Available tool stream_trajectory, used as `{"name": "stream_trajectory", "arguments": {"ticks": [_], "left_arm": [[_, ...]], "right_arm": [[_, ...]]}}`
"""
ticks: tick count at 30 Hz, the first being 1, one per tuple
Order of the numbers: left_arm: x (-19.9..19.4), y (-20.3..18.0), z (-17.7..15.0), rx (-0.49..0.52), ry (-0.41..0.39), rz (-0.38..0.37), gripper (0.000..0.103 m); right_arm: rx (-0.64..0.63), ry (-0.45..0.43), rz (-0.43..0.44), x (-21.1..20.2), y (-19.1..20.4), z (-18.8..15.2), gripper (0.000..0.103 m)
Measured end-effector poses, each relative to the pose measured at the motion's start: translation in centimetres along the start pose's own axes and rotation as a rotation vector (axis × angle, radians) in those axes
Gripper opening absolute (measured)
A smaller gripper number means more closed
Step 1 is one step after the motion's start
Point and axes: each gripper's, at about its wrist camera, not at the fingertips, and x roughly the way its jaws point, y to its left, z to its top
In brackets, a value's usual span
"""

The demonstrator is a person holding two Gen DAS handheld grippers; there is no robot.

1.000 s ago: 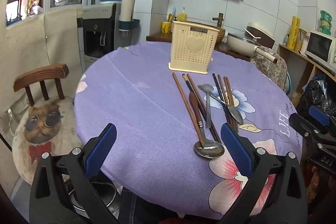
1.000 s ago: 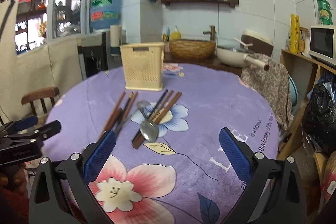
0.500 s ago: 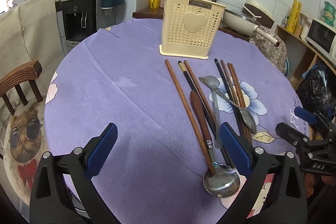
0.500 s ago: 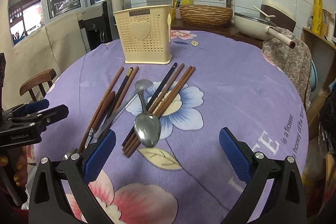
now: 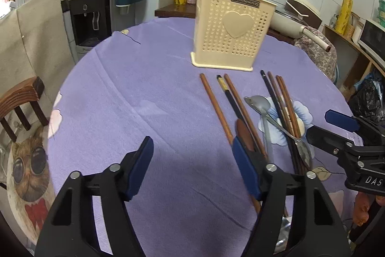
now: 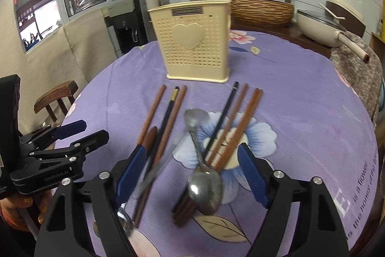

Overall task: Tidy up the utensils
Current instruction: 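Move the right tool down over the wooden chopsticks beside the spoon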

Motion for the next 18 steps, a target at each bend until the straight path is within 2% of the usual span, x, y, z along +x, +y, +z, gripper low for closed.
{"name": "stream_trajectory", "arguments": {"ticks": [4, 10, 13, 18], "left_arm": [[0.3, 0.6, 0.0, -0.011, 0.016, -0.010, 0.052], [1.7, 0.4, 0.5, -0.015, 0.063, -0.061, 0.042], [3.1, 0.3, 1.4, -0.032, 0.100, -0.093, 0.040], [4.9, -0.1, 3.0, -0.058, 0.130, -0.121, 0.038]], "right_arm": [[-0.009, -0.006, -0.033, 0.6, 0.2, 0.7, 0.073], [0.085, 0.029, -0.090, 2.1, -3.2, 1.9, 0.059], [0.129, 0.053, -0.113, 3.1, -5.0, 2.2, 0.053], [0.194, 0.100, -0.155, 5.5, -7.7, 2.9, 0.037]]}}
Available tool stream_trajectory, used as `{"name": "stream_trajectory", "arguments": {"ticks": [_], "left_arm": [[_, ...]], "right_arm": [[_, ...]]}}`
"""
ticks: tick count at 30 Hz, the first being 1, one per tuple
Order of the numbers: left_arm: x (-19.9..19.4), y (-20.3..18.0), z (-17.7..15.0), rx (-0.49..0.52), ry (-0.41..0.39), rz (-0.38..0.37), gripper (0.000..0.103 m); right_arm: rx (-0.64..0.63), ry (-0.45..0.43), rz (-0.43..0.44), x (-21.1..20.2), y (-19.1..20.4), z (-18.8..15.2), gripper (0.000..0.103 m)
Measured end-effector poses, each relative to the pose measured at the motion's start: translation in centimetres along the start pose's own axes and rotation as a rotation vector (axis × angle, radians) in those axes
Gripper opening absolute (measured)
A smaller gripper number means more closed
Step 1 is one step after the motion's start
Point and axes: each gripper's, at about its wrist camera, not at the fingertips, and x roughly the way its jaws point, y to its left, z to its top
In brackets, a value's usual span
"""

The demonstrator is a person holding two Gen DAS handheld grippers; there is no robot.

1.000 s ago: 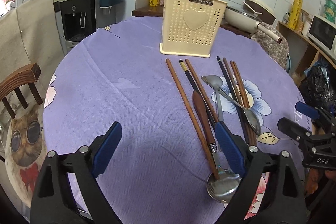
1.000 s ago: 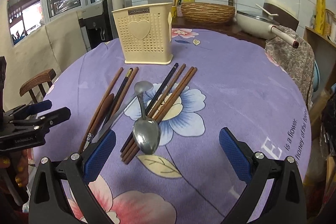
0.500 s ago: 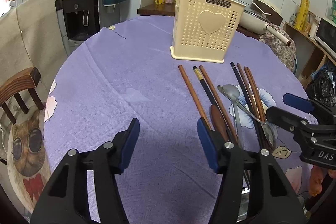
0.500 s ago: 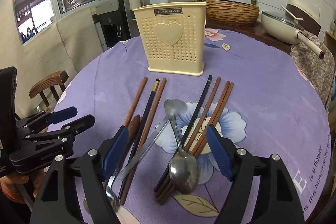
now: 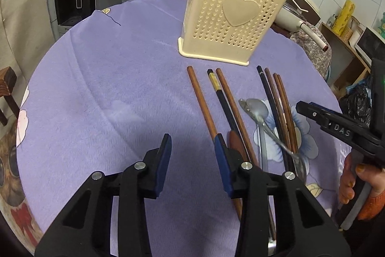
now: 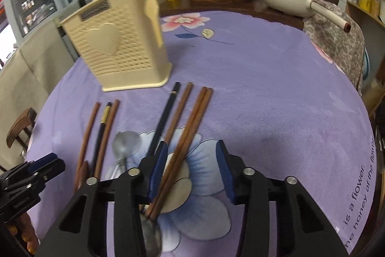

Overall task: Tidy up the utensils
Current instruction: 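Move the right tool down over the wooden chopsticks beside the spoon, then close the right tool on one wooden chopstick and lift it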

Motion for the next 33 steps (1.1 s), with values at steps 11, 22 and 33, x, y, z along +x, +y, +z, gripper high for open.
{"name": "stream_trajectory", "arguments": {"ticks": [11, 22, 33], "left_arm": [[2.4, -0.4, 2.3, 0.011, 0.011, 0.014, 0.038], [3.4, -0.3, 3.1, 0.007, 0.030, 0.025, 0.038], [6.4, -1.4, 5.7, 0.013, 0.088, 0.078, 0.025]], "right_arm": [[0.056, 0.058, -0.015, 2.8, -0.6, 1.5, 0.022], [0.093, 0.076, -0.069, 4.8, -1.5, 3.9, 0.015], [0.072, 0.061, -0.085, 5.2, -1.1, 4.2, 0.016]]}}
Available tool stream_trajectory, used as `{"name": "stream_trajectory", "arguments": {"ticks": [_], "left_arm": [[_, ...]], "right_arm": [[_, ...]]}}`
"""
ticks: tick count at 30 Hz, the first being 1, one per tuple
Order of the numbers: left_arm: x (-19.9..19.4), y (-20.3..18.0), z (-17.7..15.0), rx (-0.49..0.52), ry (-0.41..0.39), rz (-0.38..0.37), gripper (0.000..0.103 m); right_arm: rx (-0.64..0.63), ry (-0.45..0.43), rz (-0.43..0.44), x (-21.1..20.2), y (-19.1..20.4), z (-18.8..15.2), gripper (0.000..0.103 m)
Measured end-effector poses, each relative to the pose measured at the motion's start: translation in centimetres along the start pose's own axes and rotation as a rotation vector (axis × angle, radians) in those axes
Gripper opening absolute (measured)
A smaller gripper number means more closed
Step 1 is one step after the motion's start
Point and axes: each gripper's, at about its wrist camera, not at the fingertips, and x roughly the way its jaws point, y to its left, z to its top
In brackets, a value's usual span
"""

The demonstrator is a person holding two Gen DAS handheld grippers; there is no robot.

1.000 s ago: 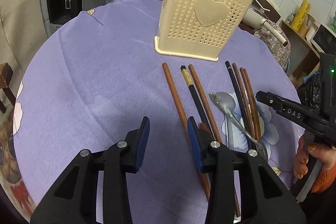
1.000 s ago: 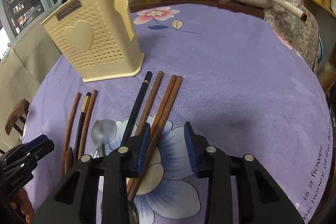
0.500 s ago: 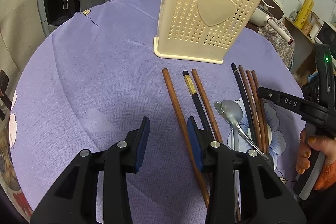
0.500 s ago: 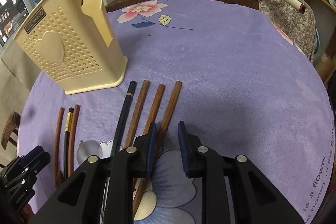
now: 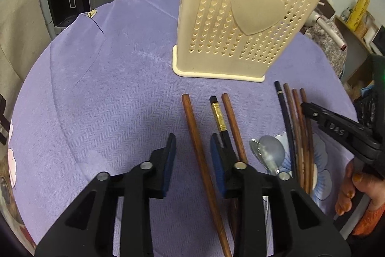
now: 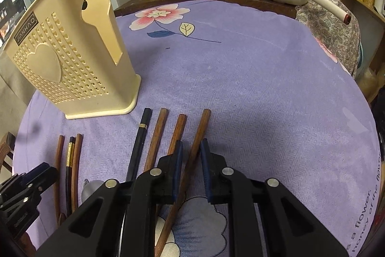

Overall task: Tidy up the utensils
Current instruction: 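Close the right tool on one wooden chopstick and lift it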

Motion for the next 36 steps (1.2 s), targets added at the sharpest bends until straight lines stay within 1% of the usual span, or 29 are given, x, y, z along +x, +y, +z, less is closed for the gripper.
{"name": "stream_trajectory", "arguments": {"ticks": [2, 4, 8, 10, 12, 13, 20, 23, 29, 33, 36], "left_arm": [[0.4, -0.1, 0.3, -0.006, 0.003, 0.022, 0.020], [0.7, -0.3, 0.7, -0.001, 0.012, 0.028, 0.019], [1.1, -0.9, 1.1, 0.008, 0.005, 0.062, 0.017], [1.2, -1.1, 1.3, 0.010, 0.004, 0.077, 0.013], [1.3, -1.1, 1.4, 0.009, 0.004, 0.089, 0.010], [1.3, -1.2, 1.3, 0.007, 0.005, 0.090, 0.009], [1.3, -0.9, 1.5, -0.005, 0.001, 0.090, 0.009], [1.3, -0.7, 1.5, -0.017, -0.003, 0.082, 0.008], [1.3, -0.1, 1.7, -0.057, -0.001, 0.044, 0.007], [1.2, 0.4, 1.8, -0.084, 0.002, 0.010, 0.007], [0.6, 0.6, 2.0, -0.092, -0.013, -0.007, 0.007]], "right_arm": [[-0.002, 0.001, -0.003, 0.0, 0.2, 0.0, 0.016], [-0.010, -0.002, -0.010, 0.0, 0.3, -0.1, 0.016], [-0.016, -0.004, -0.019, 0.0, 0.5, -0.1, 0.016], [-0.015, -0.004, -0.021, 0.0, 0.5, -0.1, 0.016], [-0.004, -0.007, -0.022, 0.1, 0.4, 0.0, 0.012], [0.006, -0.010, -0.016, 0.1, 0.3, 0.0, 0.011], [0.059, -0.019, 0.027, 0.2, -0.5, 0.3, 0.010], [0.083, -0.023, 0.052, 0.4, -0.9, 0.5, 0.010], [0.105, -0.034, 0.084, 0.5, -1.4, 0.6, 0.009], [0.099, -0.077, 0.087, -0.3, -1.5, 0.8, 0.009], [0.090, -0.123, 0.085, -1.4, -1.5, 1.1, 0.009]]}}
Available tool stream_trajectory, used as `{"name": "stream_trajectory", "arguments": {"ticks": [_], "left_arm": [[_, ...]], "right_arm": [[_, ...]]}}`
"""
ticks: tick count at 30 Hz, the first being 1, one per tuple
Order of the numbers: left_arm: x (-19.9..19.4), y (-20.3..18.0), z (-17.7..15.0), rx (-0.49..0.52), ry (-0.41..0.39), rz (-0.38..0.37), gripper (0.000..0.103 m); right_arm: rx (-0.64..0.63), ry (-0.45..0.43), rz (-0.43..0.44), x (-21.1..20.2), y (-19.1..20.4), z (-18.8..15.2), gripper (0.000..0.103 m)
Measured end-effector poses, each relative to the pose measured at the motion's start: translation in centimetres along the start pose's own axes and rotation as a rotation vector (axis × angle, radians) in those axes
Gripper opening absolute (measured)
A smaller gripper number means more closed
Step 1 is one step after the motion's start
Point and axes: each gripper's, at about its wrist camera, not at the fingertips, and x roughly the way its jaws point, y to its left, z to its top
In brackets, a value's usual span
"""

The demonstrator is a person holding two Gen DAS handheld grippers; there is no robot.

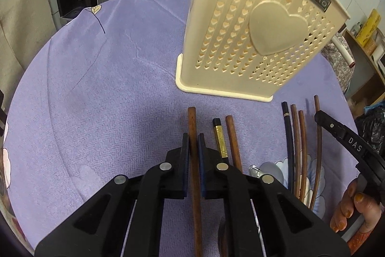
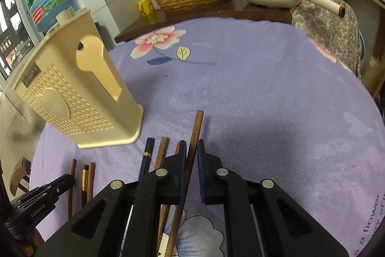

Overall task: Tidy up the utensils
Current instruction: 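Close the right tool on one wooden chopstick and lift it, then carry the chopstick with the right tool over the cream holder and lower it in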

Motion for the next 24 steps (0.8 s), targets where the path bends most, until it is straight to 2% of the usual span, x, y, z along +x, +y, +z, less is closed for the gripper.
{"name": "stream_trajectory", "arguments": {"ticks": [6, 18, 24], "left_arm": [[-3.5, -0.2, 0.4, 0.010, -0.085, -0.027, 0.007], [-13.1, 0.0, 0.2, 0.011, -0.285, -0.089, 0.007], [-16.9, 0.0, -0.1, 0.014, -0.349, -0.118, 0.007]], "right_arm": [[-0.052, -0.115, 0.016, -3.2, 0.8, 0.9, 0.009], [-0.165, -0.388, 0.033, -12.1, 2.3, 1.8, 0.007], [-0.192, -0.434, 0.079, -15.3, 2.5, 1.7, 0.007]]}}
